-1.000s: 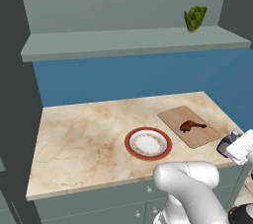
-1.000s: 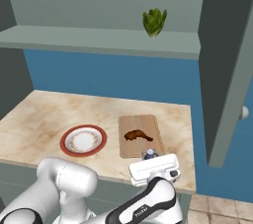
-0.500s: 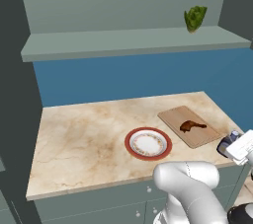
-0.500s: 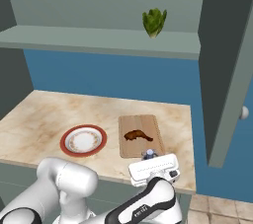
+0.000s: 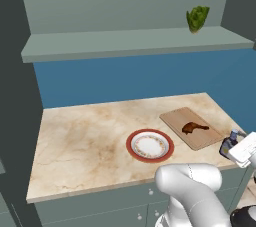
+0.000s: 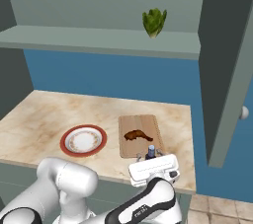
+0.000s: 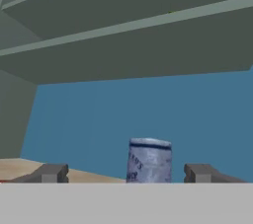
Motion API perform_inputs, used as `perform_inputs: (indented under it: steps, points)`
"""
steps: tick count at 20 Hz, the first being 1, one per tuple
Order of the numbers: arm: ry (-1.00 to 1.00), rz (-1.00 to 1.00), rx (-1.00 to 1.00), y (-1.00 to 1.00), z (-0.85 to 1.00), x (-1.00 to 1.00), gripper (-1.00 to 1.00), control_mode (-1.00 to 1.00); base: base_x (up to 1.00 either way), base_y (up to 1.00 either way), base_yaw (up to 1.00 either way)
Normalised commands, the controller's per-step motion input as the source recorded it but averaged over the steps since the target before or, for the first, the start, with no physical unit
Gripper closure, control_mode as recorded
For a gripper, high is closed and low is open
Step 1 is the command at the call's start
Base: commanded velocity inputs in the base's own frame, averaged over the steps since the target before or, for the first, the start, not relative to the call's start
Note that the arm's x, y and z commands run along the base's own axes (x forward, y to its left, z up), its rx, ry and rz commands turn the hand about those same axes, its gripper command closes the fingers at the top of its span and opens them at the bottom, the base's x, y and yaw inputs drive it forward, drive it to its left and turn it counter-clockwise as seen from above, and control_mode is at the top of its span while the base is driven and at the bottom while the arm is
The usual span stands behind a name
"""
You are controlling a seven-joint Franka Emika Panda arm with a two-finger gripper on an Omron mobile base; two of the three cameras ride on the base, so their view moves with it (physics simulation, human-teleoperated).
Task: Pick the chicken drumstick from the plate and place it on the cutting board. Then pick the condiment bottle from the cabinet and place it next to the cutting board.
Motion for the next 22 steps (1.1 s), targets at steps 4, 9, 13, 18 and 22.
perform_inputs:
  steps: [4, 9, 13, 18, 22]
  points:
    - [0.0, 0.0, 0.0, 0.0, -0.02, -0.01, -1.0, -1.0, 0.0, 0.0, 0.0]
    - [0.0, 0.0, 0.0, 0.0, -0.01, -0.01, -1.0, -1.0, 0.0, 0.0, 0.0]
    - [0.0, 0.0, 0.0, -0.05, 0.03, -0.03, -1.0, -1.0, 0.0, 0.0, 0.0]
    - [0.0, -0.01, -0.09, -0.11, 0.2, -0.09, -1.0, -1.0, 0.0, 0.0, 0.0]
    - [0.0, -0.04, -0.19, -0.06, 0.28, -0.21, -1.0, -1.0, 0.0, 0.0, 0.0]
